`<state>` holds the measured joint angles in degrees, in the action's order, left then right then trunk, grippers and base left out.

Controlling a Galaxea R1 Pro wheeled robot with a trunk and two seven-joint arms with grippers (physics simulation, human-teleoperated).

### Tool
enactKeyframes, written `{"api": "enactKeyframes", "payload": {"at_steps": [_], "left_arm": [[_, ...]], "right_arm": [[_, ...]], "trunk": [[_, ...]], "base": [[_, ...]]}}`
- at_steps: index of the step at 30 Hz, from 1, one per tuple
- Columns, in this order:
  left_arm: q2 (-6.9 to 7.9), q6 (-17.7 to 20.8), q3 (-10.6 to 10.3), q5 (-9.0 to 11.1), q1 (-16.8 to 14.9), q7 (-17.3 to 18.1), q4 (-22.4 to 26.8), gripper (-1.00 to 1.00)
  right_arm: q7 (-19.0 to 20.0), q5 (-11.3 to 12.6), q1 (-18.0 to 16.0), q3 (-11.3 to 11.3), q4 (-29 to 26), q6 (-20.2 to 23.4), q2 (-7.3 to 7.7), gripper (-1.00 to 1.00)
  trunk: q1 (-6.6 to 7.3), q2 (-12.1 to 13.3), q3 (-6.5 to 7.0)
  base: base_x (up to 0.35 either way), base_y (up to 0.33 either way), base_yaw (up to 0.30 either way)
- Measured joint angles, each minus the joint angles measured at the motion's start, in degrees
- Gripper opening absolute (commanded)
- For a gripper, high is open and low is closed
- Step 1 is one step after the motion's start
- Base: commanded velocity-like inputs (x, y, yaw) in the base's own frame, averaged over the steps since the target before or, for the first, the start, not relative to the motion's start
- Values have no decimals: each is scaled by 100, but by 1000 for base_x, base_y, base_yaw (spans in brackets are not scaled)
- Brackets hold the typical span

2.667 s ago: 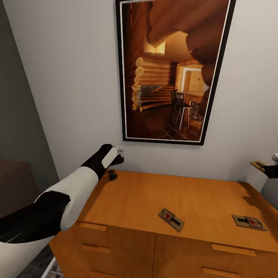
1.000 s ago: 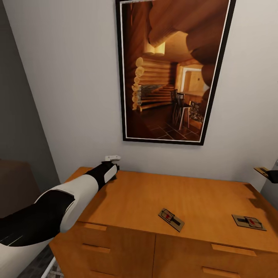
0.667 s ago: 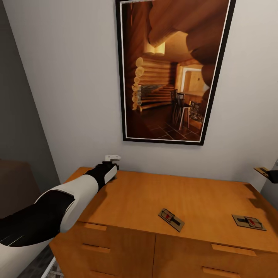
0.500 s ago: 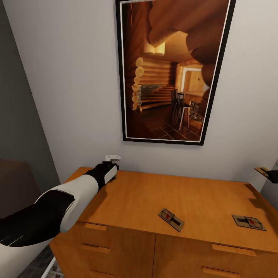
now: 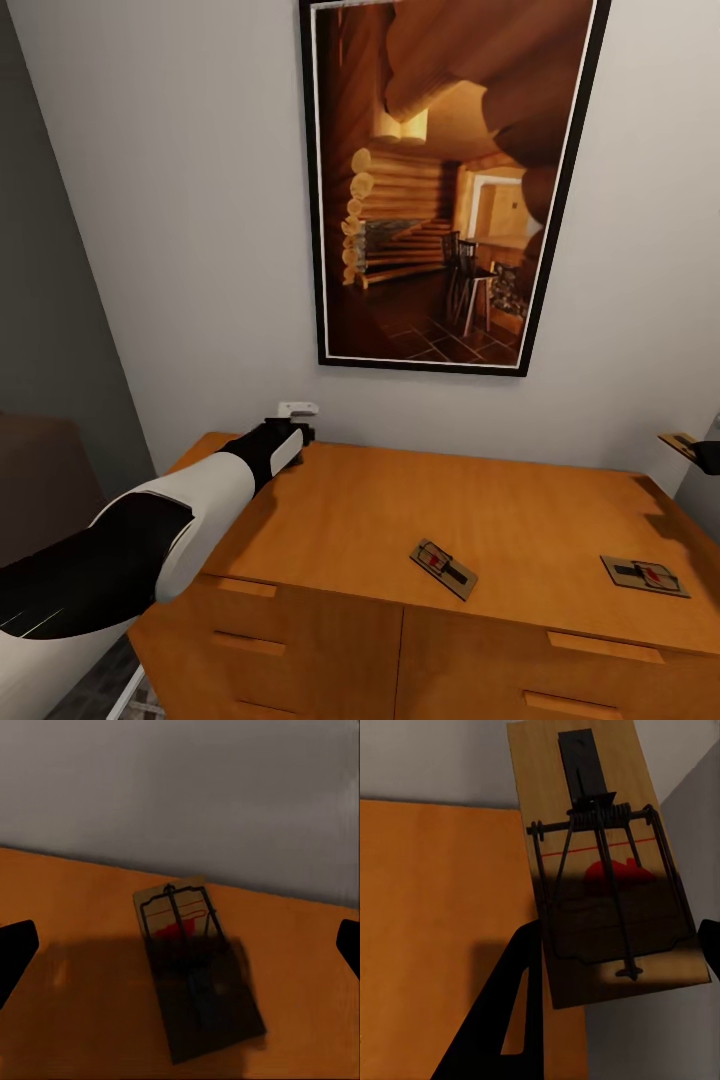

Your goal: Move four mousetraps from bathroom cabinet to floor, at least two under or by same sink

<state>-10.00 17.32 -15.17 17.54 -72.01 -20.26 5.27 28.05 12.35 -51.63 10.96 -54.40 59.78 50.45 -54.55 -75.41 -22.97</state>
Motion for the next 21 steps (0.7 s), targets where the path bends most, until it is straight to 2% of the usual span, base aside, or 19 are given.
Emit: {"api": "enactKeyframes", "payload": {"at_steps": [7,21], "left_arm": [[0,-11,-2,10,5,206,7,100],[0,57,-3,40,6,211,25,100]], "right_arm": [[-3,3,2,0,5,0,2,-100],[-36,-6,1,0,55,0,-6,-100]], "trunk": [[0,0,0],[0,0,0]], "base": [[0,0,0],[0,0,0]]}}
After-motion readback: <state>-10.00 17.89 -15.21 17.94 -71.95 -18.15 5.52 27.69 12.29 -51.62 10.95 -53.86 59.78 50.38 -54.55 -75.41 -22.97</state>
